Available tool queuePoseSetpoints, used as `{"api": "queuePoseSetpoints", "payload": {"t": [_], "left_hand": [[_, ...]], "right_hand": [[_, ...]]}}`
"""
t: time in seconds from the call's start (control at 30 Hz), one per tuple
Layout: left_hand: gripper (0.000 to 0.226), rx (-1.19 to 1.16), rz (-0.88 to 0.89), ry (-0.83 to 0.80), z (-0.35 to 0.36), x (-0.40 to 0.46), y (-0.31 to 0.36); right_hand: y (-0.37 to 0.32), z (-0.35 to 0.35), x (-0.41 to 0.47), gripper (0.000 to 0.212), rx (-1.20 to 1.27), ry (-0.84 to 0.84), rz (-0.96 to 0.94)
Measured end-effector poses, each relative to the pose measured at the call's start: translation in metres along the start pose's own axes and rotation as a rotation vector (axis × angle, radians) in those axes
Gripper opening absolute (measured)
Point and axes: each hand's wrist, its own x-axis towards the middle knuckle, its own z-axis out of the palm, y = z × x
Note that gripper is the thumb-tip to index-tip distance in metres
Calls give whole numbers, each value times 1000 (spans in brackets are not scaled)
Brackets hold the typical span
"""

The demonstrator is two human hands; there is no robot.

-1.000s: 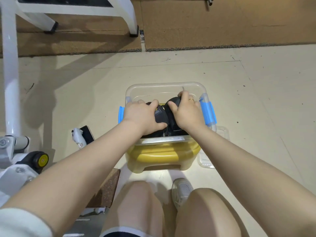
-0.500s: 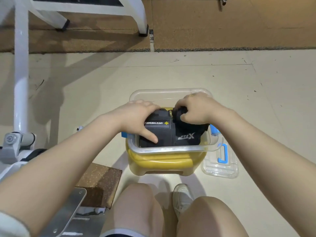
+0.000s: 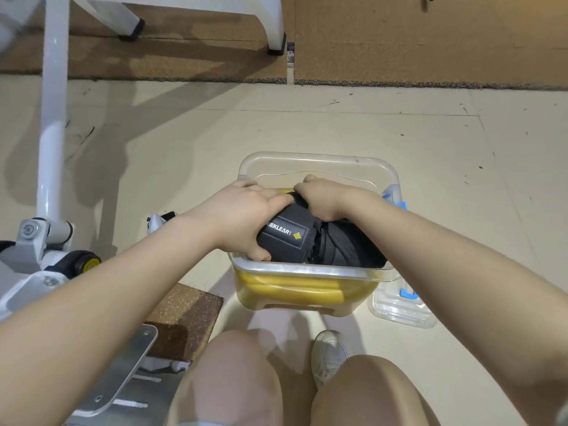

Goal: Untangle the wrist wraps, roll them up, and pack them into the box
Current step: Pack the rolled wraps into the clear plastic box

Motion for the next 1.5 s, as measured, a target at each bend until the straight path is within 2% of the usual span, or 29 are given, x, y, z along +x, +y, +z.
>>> {"api": "queuePoseSetpoints", "payload": {"t": [0.1,0.17,0.23,0.3,0.43,0.5,0.57,0.63,0.73,0.83,0.93,1.0,1.17,1.3,1.37,1.4,1.43,1.5], "left_hand": [[98,-78,1,6,2,-1,-1],[96,-108,9,37,2,-3,-1],[95,-142,1,83,2,-6,-1],[93,-145,20,165,4,-10,-2],[88,-56,74,383,11,-19,-2],[88,-37,49,383,13,-18,-2],[90,-49,-3,319,12,-13,-4],[90,-58,-62,239,8,-4,-3],[92,-4,-106,174,0,16,-1],[87,88,-149,155,3,35,-5],[66,252,-168,81,16,49,-3],[62,320,-169,64,19,54,-2],[58,221,-285,12,15,58,5],[48,191,-338,-16,12,59,11],[51,84,-358,14,9,53,9],[49,-52,-386,81,7,49,10],[45,-259,-427,185,3,44,14],[41,-860,-538,401,-8,33,26]], "right_hand": [[0,5,0,33,-40,121,44],[6,7,-1,28,131,122,48],[11,8,-3,36,359,97,61],[15,9,-7,42,537,142,57],[21,6,-33,53,660,395,-63],[22,-1,-49,60,682,565,-94],[27,-11,-59,60,761,689,-41],[35,-17,-64,58,829,657,13],[43,-17,-72,51,719,508,78],[48,-11,-72,42,778,526,112],[43,-9,-66,55,792,530,124],[39,-6,-64,67,728,515,133],[37,-3,-63,62,619,482,154],[30,-2,-59,58,736,506,221],[21,-1,-59,58,842,548,233],[16,0,-59,59,839,564,234],[12,2,-58,60,816,584,231],[3,5,-58,60,769,659,200]]}}
